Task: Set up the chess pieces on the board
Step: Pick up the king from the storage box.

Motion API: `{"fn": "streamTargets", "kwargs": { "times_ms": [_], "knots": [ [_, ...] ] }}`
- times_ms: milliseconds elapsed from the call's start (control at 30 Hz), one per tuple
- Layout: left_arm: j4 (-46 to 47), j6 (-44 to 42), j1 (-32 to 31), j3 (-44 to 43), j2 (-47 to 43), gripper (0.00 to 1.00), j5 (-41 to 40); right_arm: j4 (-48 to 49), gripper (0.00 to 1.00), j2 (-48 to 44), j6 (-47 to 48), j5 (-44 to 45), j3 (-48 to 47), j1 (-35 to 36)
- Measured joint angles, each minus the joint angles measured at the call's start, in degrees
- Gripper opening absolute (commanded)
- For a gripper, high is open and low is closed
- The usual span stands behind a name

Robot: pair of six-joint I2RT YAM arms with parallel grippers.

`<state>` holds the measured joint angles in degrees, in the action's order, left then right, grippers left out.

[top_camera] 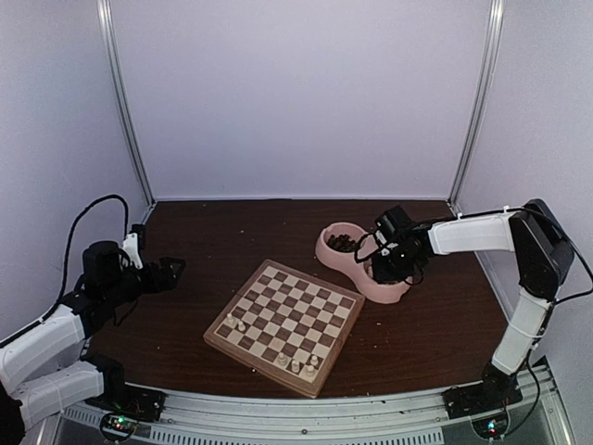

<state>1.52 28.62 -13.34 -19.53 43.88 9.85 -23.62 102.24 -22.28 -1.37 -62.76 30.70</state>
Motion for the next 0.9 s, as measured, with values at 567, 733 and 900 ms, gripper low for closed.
{"fn": "streamTargets", "kwargs": {
  "times_ms": [567,733,900],
  "knots": [
    [-1.64,-0.24,0.0,0.0,-2.73,0.98,-1.03,2.51,0.41,-5.81,0.02,-0.09,1.95,-0.2],
    [-1.64,-0.24,0.0,0.0,-2.73,0.98,-0.96,2.64,0.38,-4.15,0.33,-0.2,1.49,-0.22],
    [-1.62,-0.24,0.0,0.0,-2.69,0.98,-0.85,2.64,0.4,0.0,0.92,-0.76,0.11,-0.26]
  ]
}}
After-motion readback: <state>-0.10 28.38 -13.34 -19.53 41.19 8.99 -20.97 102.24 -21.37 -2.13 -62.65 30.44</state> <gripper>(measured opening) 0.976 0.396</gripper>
